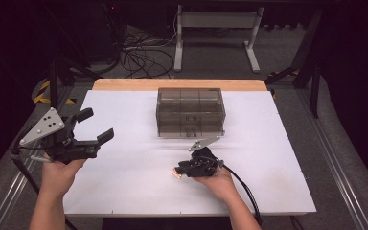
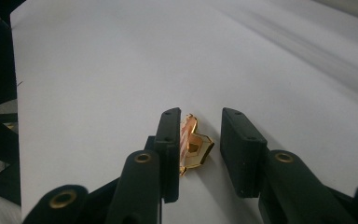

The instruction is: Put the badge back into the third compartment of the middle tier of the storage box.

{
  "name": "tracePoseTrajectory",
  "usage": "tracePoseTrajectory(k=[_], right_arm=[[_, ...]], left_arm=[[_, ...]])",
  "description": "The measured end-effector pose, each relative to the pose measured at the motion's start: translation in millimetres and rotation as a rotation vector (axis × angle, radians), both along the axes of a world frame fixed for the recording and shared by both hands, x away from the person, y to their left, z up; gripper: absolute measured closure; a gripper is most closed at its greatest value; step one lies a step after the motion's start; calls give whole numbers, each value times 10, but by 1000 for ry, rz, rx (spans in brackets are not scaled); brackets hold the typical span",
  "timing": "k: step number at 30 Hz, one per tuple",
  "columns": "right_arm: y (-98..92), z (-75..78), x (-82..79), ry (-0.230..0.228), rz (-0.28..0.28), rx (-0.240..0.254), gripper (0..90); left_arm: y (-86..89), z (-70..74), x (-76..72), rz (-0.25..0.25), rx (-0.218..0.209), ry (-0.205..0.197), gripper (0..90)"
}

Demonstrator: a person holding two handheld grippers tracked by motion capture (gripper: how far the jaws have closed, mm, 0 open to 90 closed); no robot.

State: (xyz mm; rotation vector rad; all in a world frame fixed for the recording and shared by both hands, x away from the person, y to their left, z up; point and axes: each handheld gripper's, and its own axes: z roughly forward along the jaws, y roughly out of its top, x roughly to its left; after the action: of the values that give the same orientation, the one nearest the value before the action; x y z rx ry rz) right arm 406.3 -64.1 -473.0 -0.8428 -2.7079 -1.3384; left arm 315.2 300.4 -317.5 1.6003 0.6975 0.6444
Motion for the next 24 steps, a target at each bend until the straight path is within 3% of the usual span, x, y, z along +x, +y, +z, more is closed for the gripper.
tracePoseTrajectory(k=[10,24], right_arm=[[19,-30,4,13,7,-8,731],[-7,14,-21,7,29,28,838]], left_arm=[[4,-5,4,0,3,0,64],[-9,-15,13,-1,4,6,64]])
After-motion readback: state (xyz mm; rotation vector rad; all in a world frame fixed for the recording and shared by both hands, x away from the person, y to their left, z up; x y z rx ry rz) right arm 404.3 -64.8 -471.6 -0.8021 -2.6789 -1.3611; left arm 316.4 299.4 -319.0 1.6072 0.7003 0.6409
